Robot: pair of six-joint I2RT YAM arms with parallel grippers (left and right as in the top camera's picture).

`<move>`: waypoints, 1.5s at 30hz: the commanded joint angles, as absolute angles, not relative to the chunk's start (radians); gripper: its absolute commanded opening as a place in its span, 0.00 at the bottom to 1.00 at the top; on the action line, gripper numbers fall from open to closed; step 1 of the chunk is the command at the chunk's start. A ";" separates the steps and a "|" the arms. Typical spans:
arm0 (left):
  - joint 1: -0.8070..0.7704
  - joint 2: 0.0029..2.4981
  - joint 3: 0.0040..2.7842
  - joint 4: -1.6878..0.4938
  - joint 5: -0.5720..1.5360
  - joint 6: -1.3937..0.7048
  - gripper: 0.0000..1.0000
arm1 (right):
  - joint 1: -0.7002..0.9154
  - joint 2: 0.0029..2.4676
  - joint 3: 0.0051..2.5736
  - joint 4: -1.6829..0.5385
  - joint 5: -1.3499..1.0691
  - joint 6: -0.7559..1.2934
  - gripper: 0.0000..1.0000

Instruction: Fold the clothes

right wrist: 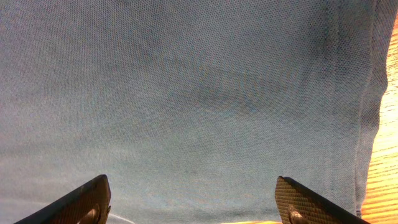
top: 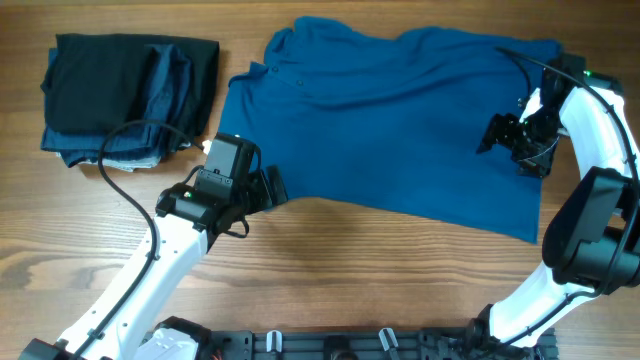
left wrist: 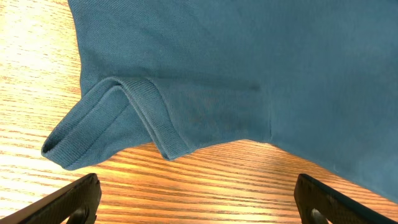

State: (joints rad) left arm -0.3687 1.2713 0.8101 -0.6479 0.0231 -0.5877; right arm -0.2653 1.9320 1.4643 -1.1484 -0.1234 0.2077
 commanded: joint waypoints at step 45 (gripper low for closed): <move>-0.368 1.259 0.824 -0.648 0.009 -0.580 1.00 | -0.267 1.840 1.468 -1.127 -0.015 0.273 0.99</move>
State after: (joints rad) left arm -0.3687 1.2713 0.8101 -0.6479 0.0231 -0.5877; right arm -0.2653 1.8660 1.4643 -1.1248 -0.0906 0.2234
